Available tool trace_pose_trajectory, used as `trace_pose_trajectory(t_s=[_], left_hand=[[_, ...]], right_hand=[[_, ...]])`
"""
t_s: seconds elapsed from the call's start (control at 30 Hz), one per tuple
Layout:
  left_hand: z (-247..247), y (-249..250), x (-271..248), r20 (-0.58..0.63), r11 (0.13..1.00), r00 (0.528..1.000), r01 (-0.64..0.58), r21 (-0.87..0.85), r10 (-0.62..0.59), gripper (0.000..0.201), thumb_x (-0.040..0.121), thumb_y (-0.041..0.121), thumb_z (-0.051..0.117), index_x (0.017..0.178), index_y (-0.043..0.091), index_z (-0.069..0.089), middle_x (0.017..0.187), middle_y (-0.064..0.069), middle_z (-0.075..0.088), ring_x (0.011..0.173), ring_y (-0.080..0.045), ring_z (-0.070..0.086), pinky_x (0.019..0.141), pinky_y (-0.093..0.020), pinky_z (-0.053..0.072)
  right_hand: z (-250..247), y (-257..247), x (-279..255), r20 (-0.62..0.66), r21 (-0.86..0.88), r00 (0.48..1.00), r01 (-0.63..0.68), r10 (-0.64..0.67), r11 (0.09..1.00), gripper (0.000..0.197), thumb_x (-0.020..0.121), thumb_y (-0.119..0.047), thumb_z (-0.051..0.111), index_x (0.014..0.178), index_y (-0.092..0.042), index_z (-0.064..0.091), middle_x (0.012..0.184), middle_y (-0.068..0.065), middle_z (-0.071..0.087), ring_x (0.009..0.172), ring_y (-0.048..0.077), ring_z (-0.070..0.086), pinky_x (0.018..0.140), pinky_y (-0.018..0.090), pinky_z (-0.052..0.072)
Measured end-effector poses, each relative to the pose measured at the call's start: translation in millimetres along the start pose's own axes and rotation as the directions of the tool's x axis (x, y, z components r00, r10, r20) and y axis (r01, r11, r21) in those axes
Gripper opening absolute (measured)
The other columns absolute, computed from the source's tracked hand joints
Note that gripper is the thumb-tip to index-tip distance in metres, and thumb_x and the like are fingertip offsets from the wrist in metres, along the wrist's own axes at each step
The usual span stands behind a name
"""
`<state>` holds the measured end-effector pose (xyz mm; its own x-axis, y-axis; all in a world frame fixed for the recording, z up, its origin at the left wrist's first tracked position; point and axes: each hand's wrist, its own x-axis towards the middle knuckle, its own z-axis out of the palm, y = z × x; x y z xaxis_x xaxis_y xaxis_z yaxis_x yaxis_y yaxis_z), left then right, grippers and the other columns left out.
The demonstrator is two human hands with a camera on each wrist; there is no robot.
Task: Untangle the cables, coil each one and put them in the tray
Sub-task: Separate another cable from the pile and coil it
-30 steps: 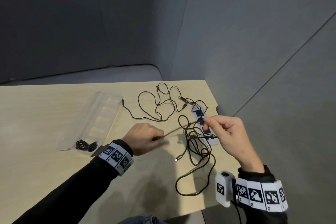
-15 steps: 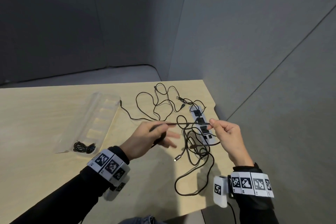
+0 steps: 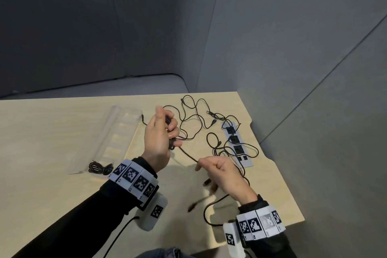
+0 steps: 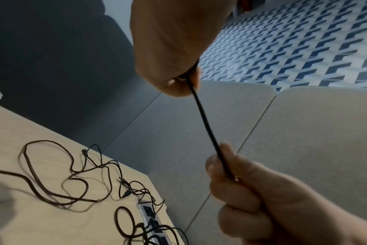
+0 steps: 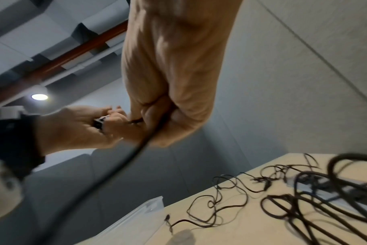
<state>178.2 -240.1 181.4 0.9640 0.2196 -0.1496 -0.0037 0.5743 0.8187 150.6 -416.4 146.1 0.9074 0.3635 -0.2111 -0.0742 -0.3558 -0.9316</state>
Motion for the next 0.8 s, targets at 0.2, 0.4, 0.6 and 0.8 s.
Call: trace_pose_trajectory(t_s=[0.2, 0.4, 0.6, 0.8], left_hand=[[-7.4, -7.7, 10.1, 0.089, 0.779, 0.973, -0.225, 0.585, 0.214, 0.059, 0.100, 0.047, 0.010, 0.080, 0.017, 0.056, 0.058, 0.004, 0.046, 0.045, -0.008, 0.034, 0.046, -0.026, 0.027], [-10.6, -25.1, -5.2, 0.549, 0.431, 0.835, -0.506, 0.747, 0.028, 0.075, 0.093, 0.050, 0.007, 0.065, 0.016, 0.068, 0.051, 0.009, 0.057, 0.056, -0.006, 0.053, 0.059, -0.015, 0.036], [1.5, -16.1, -12.7, 0.545, 0.516, 0.836, -0.441, 0.734, -0.061, 0.063, 0.097, 0.040, 0.016, 0.059, 0.029, 0.065, 0.040, 0.006, 0.055, 0.047, -0.001, 0.054, 0.056, -0.011, 0.038], [-2.2, -26.7, -15.4, 0.488, 0.584, 0.867, -0.347, 0.734, -0.100, 0.051, 0.100, 0.040, 0.018, 0.149, 0.025, 0.016, 0.057, -0.007, 0.063, 0.048, -0.016, 0.058, 0.054, -0.021, 0.044]], right_hand=[[10.8, -16.0, -11.3, 0.111, -0.408, 0.950, 0.310, -0.291, 0.859, 0.022, 0.096, -0.027, 0.053, 0.088, -0.013, 0.069, 0.053, -0.001, 0.048, 0.051, 0.012, 0.038, 0.053, 0.025, 0.035], [-14.1, -51.8, -5.0, 0.106, -0.712, 0.839, 0.439, -0.534, 0.549, 0.013, 0.089, -0.028, 0.058, 0.081, -0.024, 0.067, 0.066, -0.007, 0.063, 0.054, 0.009, 0.050, 0.055, 0.025, 0.047], [-25.7, -56.1, 5.6, -0.175, -0.343, 0.903, 0.318, -0.393, 0.884, 0.016, 0.078, -0.031, 0.074, 0.087, -0.028, 0.061, 0.066, -0.011, 0.058, 0.055, 0.021, 0.050, 0.052, 0.032, 0.043], [-21.5, -53.5, 6.9, -0.049, -0.373, 0.958, 0.246, -0.284, 0.895, 0.024, 0.086, -0.036, 0.066, 0.110, -0.032, 0.070, 0.078, -0.012, 0.060, 0.059, 0.010, 0.044, 0.061, 0.019, 0.040]])
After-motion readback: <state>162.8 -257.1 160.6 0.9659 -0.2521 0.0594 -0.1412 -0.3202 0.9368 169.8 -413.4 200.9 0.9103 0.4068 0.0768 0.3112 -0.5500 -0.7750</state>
